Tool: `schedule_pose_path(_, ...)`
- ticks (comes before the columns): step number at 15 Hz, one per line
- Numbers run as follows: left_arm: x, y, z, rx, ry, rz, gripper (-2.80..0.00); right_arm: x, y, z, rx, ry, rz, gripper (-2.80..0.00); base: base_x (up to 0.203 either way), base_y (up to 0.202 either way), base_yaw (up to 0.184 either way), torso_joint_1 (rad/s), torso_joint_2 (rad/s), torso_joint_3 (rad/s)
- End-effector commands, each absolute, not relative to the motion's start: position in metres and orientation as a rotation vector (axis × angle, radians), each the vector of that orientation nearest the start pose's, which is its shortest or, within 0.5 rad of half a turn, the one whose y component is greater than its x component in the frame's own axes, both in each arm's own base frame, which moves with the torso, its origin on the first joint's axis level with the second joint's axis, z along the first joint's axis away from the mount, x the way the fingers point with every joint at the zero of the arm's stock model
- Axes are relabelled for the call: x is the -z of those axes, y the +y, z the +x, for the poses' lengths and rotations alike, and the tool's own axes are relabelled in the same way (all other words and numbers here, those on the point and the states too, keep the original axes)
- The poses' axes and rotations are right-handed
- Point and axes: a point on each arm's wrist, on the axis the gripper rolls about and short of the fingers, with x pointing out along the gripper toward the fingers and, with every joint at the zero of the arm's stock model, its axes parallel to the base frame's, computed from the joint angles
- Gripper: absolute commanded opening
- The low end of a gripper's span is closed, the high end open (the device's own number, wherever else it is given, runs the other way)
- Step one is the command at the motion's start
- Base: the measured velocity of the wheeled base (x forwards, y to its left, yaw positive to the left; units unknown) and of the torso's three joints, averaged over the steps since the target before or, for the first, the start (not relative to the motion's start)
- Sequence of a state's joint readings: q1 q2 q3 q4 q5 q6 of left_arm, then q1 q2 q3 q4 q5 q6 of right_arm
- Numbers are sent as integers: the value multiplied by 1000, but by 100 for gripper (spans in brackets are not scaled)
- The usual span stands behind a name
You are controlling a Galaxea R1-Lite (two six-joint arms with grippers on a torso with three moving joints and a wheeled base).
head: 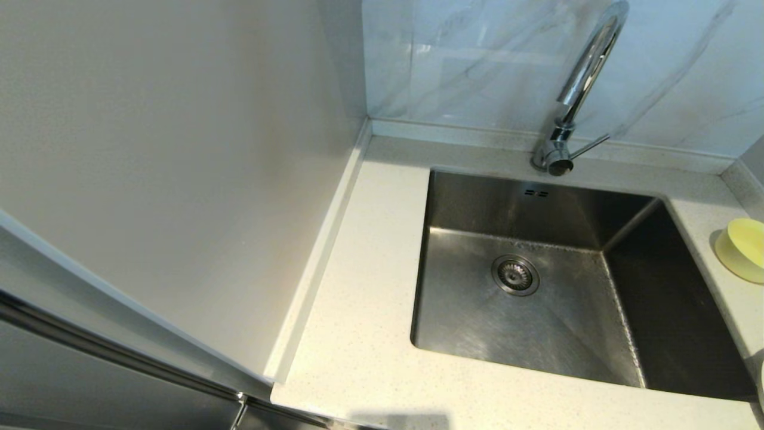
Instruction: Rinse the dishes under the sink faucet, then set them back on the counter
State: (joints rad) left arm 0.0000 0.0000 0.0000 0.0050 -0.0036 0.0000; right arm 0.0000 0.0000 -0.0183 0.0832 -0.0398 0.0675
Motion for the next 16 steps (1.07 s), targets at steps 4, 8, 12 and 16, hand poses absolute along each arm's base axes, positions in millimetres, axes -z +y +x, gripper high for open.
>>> schedule_pose_path(4,-75,0,-23,3,5,0,-280,-72,-1,-24,42,65,66,-280,0,0,0,0,0,0)
schedule_pose_path(8,-75,0,-23,4,5,0,-280,-72,-1,-24,42,65,66,-280,0,0,0,0,0,0)
schedule_pose_path(12,-75,0,-23,3,5,0,-280,-72,-1,-24,42,65,66,-280,0,0,0,0,0,0)
schedule_pose_path(16,-75,0,-23,3,5,0,-280,-72,-1,-24,42,65,66,-280,0,0,0,0,0,0)
